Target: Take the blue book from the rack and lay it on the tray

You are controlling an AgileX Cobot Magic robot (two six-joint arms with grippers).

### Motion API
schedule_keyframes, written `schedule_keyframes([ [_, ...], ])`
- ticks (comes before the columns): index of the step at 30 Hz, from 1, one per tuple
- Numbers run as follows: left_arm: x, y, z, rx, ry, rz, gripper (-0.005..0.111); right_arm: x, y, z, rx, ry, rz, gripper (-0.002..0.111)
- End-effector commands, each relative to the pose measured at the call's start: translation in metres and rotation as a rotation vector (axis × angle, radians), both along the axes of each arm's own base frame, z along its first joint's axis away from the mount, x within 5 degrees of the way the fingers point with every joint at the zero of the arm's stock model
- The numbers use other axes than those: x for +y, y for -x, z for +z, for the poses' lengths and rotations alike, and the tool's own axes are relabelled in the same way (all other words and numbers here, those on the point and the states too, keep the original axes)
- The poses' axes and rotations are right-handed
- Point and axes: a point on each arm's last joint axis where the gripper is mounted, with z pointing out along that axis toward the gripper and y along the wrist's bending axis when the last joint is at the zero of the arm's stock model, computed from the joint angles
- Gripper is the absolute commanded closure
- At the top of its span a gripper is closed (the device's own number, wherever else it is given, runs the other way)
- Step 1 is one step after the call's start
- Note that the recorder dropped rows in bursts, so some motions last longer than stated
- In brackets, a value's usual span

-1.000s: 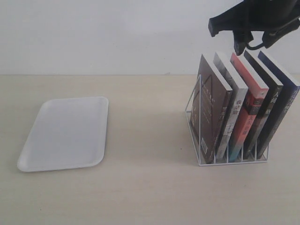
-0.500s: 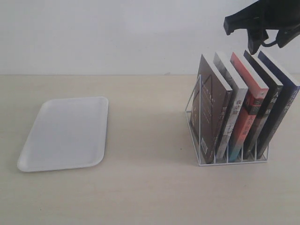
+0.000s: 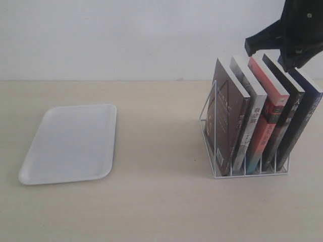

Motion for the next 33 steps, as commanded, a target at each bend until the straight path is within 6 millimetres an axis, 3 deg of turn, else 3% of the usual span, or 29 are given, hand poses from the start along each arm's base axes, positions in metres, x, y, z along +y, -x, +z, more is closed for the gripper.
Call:
schedule_keyframes([
  [1,0.0,0.0,0.0,-0.006,0.008,0.005,0.102,-0.006,-0.003,-0.01,-0.029,0.036,-0.041,0.089],
  [33,0.0,0.0,0.0,-0.006,0.008,0.005,0.102,-0.003,-0.016,-0.03,-0.063,0.06,-0.009,0.089],
])
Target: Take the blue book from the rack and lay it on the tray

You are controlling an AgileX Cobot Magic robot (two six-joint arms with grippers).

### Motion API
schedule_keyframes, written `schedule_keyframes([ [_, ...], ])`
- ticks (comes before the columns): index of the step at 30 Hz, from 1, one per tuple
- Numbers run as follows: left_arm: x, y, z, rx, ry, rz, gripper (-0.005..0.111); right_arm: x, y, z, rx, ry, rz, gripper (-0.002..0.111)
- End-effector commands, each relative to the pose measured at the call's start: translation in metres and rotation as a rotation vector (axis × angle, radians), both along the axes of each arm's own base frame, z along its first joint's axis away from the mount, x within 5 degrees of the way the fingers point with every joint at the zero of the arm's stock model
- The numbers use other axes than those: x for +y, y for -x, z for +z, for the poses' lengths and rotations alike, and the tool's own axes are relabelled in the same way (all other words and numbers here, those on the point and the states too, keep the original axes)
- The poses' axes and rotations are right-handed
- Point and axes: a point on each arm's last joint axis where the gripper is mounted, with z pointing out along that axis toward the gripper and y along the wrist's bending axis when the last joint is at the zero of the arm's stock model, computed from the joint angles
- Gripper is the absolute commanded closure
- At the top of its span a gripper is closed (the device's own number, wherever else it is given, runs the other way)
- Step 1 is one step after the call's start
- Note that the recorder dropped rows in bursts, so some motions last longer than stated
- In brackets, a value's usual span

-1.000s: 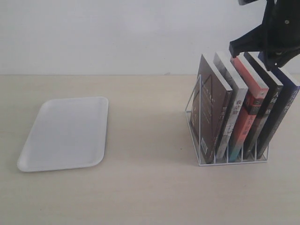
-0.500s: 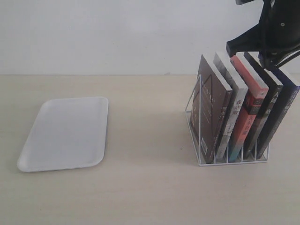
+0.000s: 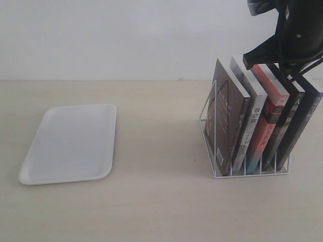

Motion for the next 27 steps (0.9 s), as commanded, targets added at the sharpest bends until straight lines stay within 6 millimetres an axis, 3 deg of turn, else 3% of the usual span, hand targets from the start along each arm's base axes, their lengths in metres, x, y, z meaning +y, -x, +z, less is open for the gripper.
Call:
schedule_keyframes([
  [1,0.0,0.0,0.0,-0.006,0.008,0.005,0.102,-0.001,0.0,0.0,-0.009,-0.012,-0.008,0.089],
  [27,0.0,0.0,0.0,-0.006,0.008,0.005,0.102,0.002,-0.004,-0.016,0.046,-0.01,-0.016,0.089],
])
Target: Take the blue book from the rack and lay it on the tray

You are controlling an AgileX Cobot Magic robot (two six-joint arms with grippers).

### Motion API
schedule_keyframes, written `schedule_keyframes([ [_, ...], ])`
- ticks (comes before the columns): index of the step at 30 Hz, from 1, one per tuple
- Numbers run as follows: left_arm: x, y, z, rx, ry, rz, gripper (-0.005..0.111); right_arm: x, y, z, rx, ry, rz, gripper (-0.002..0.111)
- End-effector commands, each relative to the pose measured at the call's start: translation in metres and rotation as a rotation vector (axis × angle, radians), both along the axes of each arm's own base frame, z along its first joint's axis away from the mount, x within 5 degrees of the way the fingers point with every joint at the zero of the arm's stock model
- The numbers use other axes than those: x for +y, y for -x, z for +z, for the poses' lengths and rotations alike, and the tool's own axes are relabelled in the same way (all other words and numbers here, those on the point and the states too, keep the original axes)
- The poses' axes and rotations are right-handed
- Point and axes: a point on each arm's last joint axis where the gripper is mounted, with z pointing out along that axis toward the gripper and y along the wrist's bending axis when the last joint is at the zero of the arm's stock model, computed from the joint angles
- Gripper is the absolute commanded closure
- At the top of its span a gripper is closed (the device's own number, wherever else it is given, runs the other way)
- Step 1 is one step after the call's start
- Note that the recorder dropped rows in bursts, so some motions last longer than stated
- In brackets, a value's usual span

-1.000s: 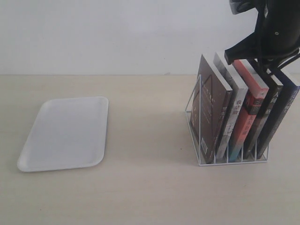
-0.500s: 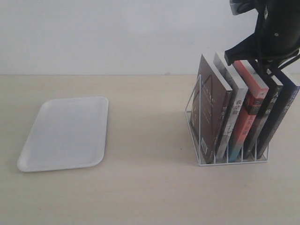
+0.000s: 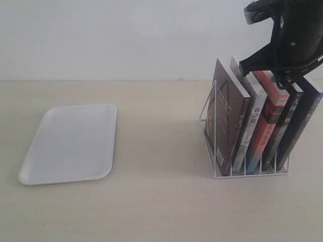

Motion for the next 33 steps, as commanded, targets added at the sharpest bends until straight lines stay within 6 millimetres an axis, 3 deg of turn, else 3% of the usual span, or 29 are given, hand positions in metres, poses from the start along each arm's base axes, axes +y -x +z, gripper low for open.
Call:
schedule_keyframes([
  [1,0.0,0.0,0.0,-0.006,0.008,0.005,0.102,-0.001,0.0,-0.003,0.012,0.0,-0.011,0.089],
  [6,0.0,0.0,0.0,-0.006,0.008,0.005,0.102,-0.001,0.0,-0.003,0.011,-0.005,-0.017,0.09],
  [9,0.0,0.0,0.0,-0.006,0.008,0.005,0.102,-0.001,0.0,-0.003,0.013,-0.007,-0.026,0.106],
  [14,0.0,0.0,0.0,-0.006,0.008,0.005,0.102,-0.002,0.001,-0.002,0.014,-0.004,-0.033,0.108],
  [16,0.0,0.0,0.0,-0.006,0.008,0.005,0.102,-0.003,0.003,0.005,-0.007,-0.015,-0.04,0.108],
  [24,0.0,0.0,0.0,-0.006,0.008,0.005,0.102,-0.017,0.036,0.091,-0.205,-0.1,-0.064,0.108],
  [28,0.0,0.0,0.0,-0.006,0.008,0.005,0.102,-0.021,0.046,0.11,-0.249,-0.119,-0.069,0.108],
  [33,0.0,0.0,0.0,-0.006,0.008,0.005,0.102,-0.021,0.047,0.108,-0.224,-0.112,-0.065,0.108],
])
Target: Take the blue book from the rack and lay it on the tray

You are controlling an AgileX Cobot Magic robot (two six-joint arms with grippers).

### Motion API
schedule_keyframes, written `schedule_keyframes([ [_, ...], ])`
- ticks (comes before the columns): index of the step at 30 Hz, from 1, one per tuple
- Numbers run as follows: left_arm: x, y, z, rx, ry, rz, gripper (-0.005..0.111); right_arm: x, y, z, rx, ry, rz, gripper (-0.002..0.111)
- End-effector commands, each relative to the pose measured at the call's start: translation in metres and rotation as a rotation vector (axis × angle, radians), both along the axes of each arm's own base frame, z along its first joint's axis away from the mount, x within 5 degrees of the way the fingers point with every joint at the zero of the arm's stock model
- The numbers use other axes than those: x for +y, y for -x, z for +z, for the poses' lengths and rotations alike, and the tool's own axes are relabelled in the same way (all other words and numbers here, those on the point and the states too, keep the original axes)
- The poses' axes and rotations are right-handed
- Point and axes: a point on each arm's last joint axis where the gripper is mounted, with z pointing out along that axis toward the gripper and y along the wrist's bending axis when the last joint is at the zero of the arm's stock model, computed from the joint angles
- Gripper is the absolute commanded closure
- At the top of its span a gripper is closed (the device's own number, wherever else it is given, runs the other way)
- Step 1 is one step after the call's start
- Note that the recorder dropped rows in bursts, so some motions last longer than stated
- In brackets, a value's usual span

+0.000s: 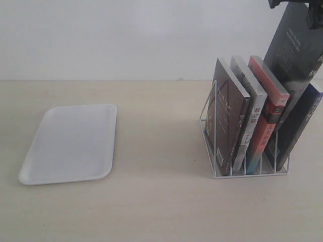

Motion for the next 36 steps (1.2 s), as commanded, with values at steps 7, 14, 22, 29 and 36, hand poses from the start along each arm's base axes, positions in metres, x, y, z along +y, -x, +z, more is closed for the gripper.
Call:
schedule_keyframes([
  [7,0.0,0.0,0.0,-0.006,0.008,0.005,0.102,-0.002,0.002,0.007,-0.032,-0.003,-0.003,0.108],
  [14,0.0,0.0,0.0,-0.006,0.008,0.005,0.102,0.0,-0.001,0.012,-0.088,-0.014,0.02,0.108],
  [22,0.0,0.0,0.0,-0.006,0.008,0.005,0.102,0.001,-0.002,0.008,-0.062,-0.019,0.016,0.108],
  [29,0.0,0.0,0.0,-0.006,0.008,0.005,0.102,0.004,-0.006,-0.006,0.023,0.0,0.012,0.077],
  [36,0.0,0.0,0.0,-0.006,0.008,0.005,0.102,0.009,-0.009,-0.009,0.01,-0.047,0.037,0.069],
])
